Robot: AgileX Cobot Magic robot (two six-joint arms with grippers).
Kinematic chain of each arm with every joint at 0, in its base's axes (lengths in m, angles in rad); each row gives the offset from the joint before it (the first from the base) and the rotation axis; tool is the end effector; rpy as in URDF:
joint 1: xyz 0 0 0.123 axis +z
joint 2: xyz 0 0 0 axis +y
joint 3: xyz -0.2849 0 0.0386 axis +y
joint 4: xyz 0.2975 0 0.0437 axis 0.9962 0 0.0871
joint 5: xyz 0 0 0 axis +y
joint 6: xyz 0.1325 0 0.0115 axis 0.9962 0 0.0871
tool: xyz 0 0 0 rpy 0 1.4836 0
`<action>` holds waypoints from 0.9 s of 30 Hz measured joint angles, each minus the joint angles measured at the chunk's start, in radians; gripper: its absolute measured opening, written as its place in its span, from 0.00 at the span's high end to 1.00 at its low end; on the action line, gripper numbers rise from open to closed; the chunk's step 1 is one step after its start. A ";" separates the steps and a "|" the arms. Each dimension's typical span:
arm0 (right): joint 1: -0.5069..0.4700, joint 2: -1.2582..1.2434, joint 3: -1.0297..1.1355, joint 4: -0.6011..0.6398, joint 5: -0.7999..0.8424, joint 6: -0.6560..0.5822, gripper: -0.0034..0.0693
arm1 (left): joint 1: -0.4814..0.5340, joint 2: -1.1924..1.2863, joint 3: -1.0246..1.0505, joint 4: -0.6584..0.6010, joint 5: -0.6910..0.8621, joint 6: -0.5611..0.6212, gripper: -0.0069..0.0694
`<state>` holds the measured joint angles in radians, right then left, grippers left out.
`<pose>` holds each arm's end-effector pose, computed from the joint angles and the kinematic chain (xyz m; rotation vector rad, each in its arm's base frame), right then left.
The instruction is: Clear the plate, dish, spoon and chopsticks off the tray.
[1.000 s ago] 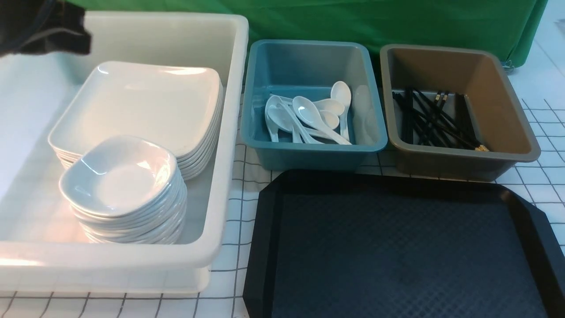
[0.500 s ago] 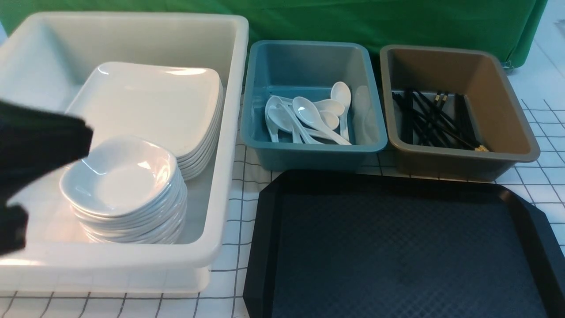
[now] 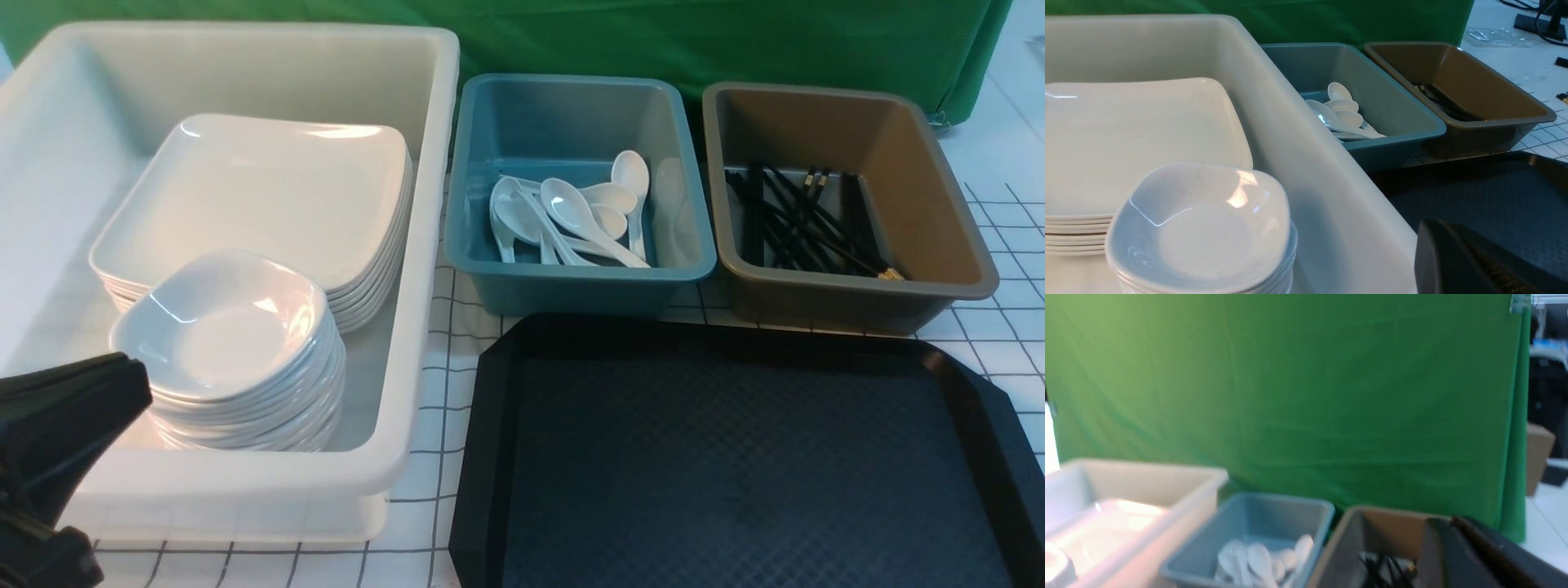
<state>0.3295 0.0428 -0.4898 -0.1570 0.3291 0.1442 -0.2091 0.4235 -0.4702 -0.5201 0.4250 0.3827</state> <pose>0.0933 0.0248 0.3692 -0.1850 1.3536 0.2386 0.1681 -0.0636 0.3018 0.2483 1.8075 -0.4044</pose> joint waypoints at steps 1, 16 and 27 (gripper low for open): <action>0.000 -0.003 0.004 0.000 -0.005 0.003 0.91 | 0.000 0.000 0.001 0.000 -0.001 0.000 0.91; 0.000 -0.024 0.043 -0.001 -0.081 0.010 0.83 | 0.000 0.000 0.009 0.030 -0.039 0.000 0.91; 0.000 -0.024 0.043 -0.004 -0.081 0.010 0.80 | 0.000 0.000 0.009 0.088 -0.039 0.000 0.91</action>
<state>0.3295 0.0184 -0.4470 -0.1606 0.2480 0.1543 -0.2091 0.4235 -0.4616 -0.4325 0.3862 0.3827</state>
